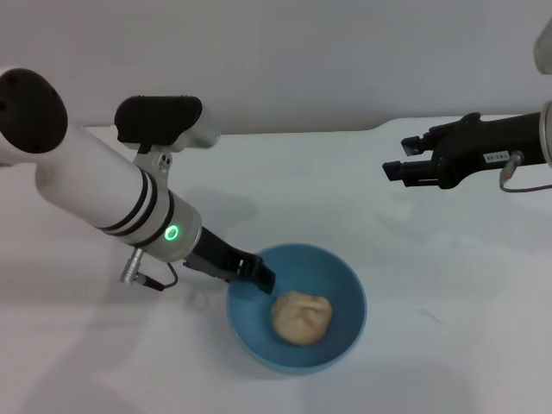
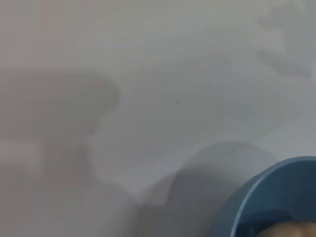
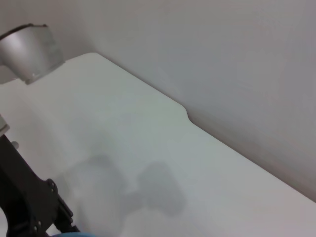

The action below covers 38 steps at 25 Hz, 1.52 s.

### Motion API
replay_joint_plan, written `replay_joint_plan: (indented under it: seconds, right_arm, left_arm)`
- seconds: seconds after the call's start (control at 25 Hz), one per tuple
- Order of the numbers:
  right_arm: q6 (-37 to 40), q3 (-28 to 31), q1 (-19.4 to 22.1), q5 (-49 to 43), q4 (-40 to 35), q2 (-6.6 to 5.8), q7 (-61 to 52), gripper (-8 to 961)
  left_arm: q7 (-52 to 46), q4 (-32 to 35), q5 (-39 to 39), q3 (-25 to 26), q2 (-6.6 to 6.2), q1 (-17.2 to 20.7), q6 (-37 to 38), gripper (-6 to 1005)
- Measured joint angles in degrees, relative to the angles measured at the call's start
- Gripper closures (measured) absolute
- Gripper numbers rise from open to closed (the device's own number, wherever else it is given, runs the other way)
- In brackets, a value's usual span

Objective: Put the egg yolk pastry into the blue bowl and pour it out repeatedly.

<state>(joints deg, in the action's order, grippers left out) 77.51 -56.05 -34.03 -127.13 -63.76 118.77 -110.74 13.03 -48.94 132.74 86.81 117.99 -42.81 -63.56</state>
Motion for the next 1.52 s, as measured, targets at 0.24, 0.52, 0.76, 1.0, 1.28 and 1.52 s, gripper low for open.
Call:
replay_joint_plan:
  seconds: [0.24,0.52,0.76,1.0,1.28,1.52]
  right_arm:
    - [0.2,0.1,0.6,0.0,-0.1,0.05,-0.1,495]
    - [-1.1,1.8,1.6,0.8,-0.1,0.11,-0.2,495]
    - [-7.4,3.5,4.9,10.0,0.6,0.09,1.0,495]
    - [-9.5,6.7,8.7,26.1,3.9,-0.16,9.8,495]
    - [-9.2,16.2,10.0,52.1,19.2,-0.34,24.8,495]
    - [-8.7,21.5,11.2,71.3,31.7,-0.33,35.1,495]
  left_arm:
    - [0.4,-1.2,0.2,5.5,-0.28,1.0,-1.6,480]
    - [3.2,-5.9,0.1,11.3,-0.25,4.8,-1.6,338]
    - [7.0,-10.4,-3.6,16.2,-0.13,9.9,2.1,342]
    - [13.6,-14.1,-11.2,16.4,-0.11,16.4,12.3,341]
    - [33.9,-14.1,-29.8,12.5,0.08,27.1,36.8,342]
    - [42.3,-14.4,-34.5,1.2,0.14,31.5,59.0,344]
